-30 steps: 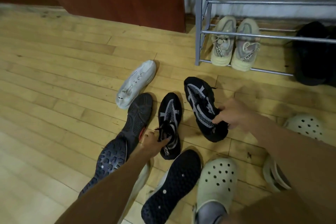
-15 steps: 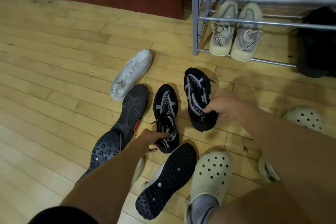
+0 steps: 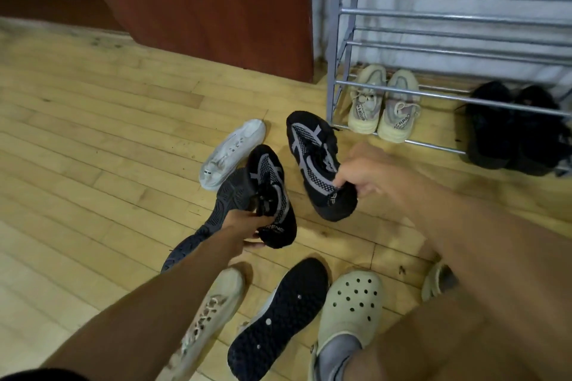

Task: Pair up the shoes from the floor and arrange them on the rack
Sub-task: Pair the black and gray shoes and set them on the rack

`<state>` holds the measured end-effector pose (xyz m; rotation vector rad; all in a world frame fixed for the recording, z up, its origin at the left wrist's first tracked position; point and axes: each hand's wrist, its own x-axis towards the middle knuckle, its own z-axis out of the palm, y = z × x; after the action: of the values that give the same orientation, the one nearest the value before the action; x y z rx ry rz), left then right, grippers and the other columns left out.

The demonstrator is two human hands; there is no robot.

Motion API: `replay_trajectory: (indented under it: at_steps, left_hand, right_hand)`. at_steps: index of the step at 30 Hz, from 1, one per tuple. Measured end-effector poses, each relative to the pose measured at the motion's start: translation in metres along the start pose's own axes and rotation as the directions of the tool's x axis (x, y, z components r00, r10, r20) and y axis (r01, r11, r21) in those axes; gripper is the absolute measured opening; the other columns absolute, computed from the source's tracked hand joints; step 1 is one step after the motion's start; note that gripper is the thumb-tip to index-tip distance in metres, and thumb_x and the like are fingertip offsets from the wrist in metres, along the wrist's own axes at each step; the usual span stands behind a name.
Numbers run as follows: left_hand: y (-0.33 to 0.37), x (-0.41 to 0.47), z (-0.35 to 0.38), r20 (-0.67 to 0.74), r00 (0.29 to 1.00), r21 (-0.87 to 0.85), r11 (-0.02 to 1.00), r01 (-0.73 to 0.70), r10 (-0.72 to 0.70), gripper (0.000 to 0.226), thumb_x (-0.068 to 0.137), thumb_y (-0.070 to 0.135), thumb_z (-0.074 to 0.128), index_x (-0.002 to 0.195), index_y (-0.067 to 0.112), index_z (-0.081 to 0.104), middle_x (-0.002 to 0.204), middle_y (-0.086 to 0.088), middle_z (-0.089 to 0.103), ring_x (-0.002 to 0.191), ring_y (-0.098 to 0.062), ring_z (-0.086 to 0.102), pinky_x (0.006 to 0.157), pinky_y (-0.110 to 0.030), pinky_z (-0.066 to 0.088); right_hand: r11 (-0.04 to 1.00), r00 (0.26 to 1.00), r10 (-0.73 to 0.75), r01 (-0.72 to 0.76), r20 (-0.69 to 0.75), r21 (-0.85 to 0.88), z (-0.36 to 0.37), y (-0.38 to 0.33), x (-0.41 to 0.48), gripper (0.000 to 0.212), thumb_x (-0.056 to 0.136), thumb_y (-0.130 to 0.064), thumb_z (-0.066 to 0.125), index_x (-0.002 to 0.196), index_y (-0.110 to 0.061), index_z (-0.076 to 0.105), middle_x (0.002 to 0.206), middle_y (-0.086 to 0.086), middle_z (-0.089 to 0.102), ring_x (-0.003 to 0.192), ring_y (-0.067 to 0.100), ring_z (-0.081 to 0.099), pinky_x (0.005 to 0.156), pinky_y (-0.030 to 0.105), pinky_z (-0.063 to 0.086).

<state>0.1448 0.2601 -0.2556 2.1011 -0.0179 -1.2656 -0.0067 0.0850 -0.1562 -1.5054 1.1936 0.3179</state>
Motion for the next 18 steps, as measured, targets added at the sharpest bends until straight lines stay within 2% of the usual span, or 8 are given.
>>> replay_trajectory:
  at_steps: [2, 4, 6, 8, 11, 13, 15, 18]
  left_hand:
    - [0.016, -0.014, -0.012, 0.002, 0.995, -0.034, 0.994, -0.103, 0.103, 0.018, 0.076, 0.016, 0.079, 0.086, 0.007, 0.067, 0.094, -0.012, 0.068, 0.082, -0.026, 0.064, 0.07, -0.04, 0.06]
    - [0.033, -0.027, -0.019, 0.003, 0.977, -0.013, 0.977, -0.213, 0.213, 0.031, 0.075, 0.018, 0.079, 0.101, 0.005, 0.069, 0.101, -0.015, 0.07, 0.086, -0.029, 0.067, 0.07, -0.039, 0.06]
    - [0.049, -0.043, -0.019, 0.003, 0.955, 0.012, 0.955, -0.297, 0.297, 0.038, 0.074, 0.018, 0.08, 0.107, 0.002, 0.069, 0.101, -0.015, 0.072, 0.089, -0.029, 0.07, 0.076, -0.042, 0.06]
    - [0.063, -0.059, -0.012, 0.034, 0.934, 0.017, 0.935, -0.355, 0.355, 0.037, 0.074, 0.015, 0.08, 0.107, 0.001, 0.069, 0.101, -0.014, 0.072, 0.091, -0.03, 0.07, 0.08, -0.046, 0.059]
    - [0.084, -0.077, 0.01, 0.146, 0.912, 0.038, 0.919, -0.393, 0.384, 0.035, 0.075, 0.013, 0.078, 0.106, 0.0, 0.069, 0.101, -0.015, 0.072, 0.091, -0.029, 0.069, 0.076, -0.041, 0.058]
    - [0.098, -0.084, 0.025, 0.215, 0.908, 0.048, 0.925, -0.378, 0.36, 0.037, 0.075, 0.012, 0.078, 0.108, 0.0, 0.067, 0.105, -0.015, 0.071, 0.096, -0.03, 0.066, 0.073, -0.038, 0.056]
    - [0.113, -0.087, 0.043, 0.254, 0.903, 0.059, 0.926, -0.373, 0.348, 0.037, 0.075, 0.011, 0.077, 0.109, -0.001, 0.066, 0.106, -0.015, 0.07, 0.093, -0.029, 0.063, 0.072, -0.038, 0.054]
    - [0.135, -0.084, 0.069, 0.291, 0.887, 0.052, 0.92, -0.388, 0.358, 0.035, 0.076, 0.012, 0.077, 0.107, -0.001, 0.066, 0.103, -0.013, 0.07, 0.085, -0.026, 0.062, 0.07, -0.037, 0.054]
  right_hand:
    - [0.998, 0.999, -0.01, 0.012, -0.038, 0.063, -0.009, -0.001, -0.015, 0.048, 0.094, -0.001, 0.055, 0.14, 0.003, 0.044, 0.145, 0.018, 0.047, 0.131, 0.035, 0.048, 0.107, 0.042, 0.042]
    - [0.997, 0.978, -0.044, 0.057, -0.205, 0.055, -0.023, 0.003, -0.03, 0.041, 0.085, -0.002, 0.068, 0.125, 0.003, 0.059, 0.121, 0.02, 0.066, 0.106, 0.036, 0.066, 0.09, 0.043, 0.056]
    - [0.994, 0.958, -0.041, 0.069, -0.285, 0.088, -0.034, 0.009, -0.047, 0.038, 0.081, -0.003, 0.073, 0.116, 0.005, 0.062, 0.105, 0.02, 0.07, 0.089, 0.036, 0.07, 0.082, 0.045, 0.059]
    - [0.983, 0.946, -0.008, 0.068, -0.324, 0.173, -0.042, 0.017, -0.062, 0.032, 0.082, 0.001, 0.071, 0.112, 0.006, 0.061, 0.1, 0.017, 0.068, 0.088, 0.034, 0.067, 0.083, 0.046, 0.057]
    - [0.966, 0.923, 0.028, 0.073, -0.383, 0.246, -0.058, 0.031, -0.078, 0.023, 0.084, 0.004, 0.068, 0.105, 0.002, 0.062, 0.102, 0.016, 0.067, 0.092, 0.034, 0.066, 0.084, 0.047, 0.056]
    - [0.964, 0.897, 0.036, 0.085, -0.441, 0.253, -0.07, 0.038, -0.082, 0.027, 0.083, 0.002, 0.069, 0.109, 0.003, 0.063, 0.108, 0.016, 0.068, 0.094, 0.035, 0.067, 0.082, 0.048, 0.057]
    - [0.958, 0.875, 0.041, 0.102, -0.483, 0.267, -0.084, 0.046, -0.081, 0.035, 0.081, 0.001, 0.071, 0.115, 0.002, 0.062, 0.112, 0.017, 0.068, 0.096, 0.036, 0.067, 0.08, 0.05, 0.059]
    - [0.956, 0.839, 0.054, 0.113, -0.542, 0.27, -0.102, 0.054, -0.074, 0.031, 0.082, -0.002, 0.07, 0.112, 0.001, 0.064, 0.108, 0.017, 0.069, 0.09, 0.038, 0.068, 0.076, 0.049, 0.06]
